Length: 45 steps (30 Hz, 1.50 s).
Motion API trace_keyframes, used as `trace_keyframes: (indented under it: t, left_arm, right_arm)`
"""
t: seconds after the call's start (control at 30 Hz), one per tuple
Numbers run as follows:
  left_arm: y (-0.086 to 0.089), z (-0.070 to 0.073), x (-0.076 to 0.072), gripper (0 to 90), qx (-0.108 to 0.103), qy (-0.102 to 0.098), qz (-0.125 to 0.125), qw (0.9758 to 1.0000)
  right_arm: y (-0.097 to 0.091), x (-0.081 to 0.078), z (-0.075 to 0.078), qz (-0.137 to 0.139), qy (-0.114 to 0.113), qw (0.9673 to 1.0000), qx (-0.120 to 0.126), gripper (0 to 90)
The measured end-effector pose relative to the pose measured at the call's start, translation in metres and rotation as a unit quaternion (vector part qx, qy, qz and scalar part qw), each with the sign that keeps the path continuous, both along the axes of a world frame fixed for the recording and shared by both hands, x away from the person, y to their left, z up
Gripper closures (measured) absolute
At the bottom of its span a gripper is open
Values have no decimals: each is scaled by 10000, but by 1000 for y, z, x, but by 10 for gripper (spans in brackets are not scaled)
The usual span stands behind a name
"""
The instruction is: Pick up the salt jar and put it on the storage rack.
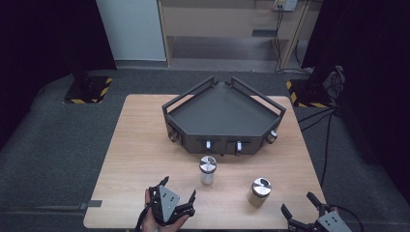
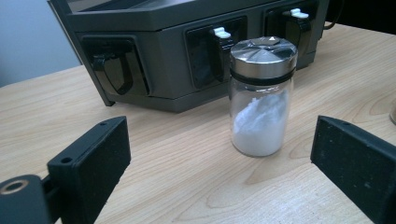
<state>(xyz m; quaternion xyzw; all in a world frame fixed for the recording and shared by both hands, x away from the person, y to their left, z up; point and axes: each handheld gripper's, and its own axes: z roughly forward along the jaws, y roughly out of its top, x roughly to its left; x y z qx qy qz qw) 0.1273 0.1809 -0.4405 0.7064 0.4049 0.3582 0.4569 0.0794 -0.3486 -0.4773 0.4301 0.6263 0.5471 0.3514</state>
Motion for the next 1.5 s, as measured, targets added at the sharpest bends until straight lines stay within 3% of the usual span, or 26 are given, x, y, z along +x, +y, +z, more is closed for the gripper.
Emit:
trace_keyframes:
  t: [0.27,0.33,0.47,0.6,0.7,0.87,1.1,1.5]
  left_arm:
    - [-1,0,2,36,15,51,-47,10000]
    - [4,1,4,34,-143,111,-182,9997]
    - [6,3,4,32,-234,180,-286,9992]
    - [3,6,7,31,-266,303,-418,9983]
    - [2,8,12,29,-482,504,-458,9965]
    - [0,9,18,23,-563,706,-499,9947]
    - [-6,9,36,22,-634,944,-535,9921]
    - [-25,-2,71,25,-492,883,-562,9933]
  right_arm:
    - [-2,0,-1,1,13,10000,21,28]
    - [-2,0,0,3,12,10000,21,28]
    - [-2,1,0,8,18,10000,36,28]
    - [-1,2,-1,58,43,10000,40,28]
    - [0,2,-1,76,42,9999,59,28]
    - [0,2,1,69,51,9999,80,28]
    - [-1,3,2,55,7,9999,101,28]
    - [-1,5,1,25,40,9999,93,29]
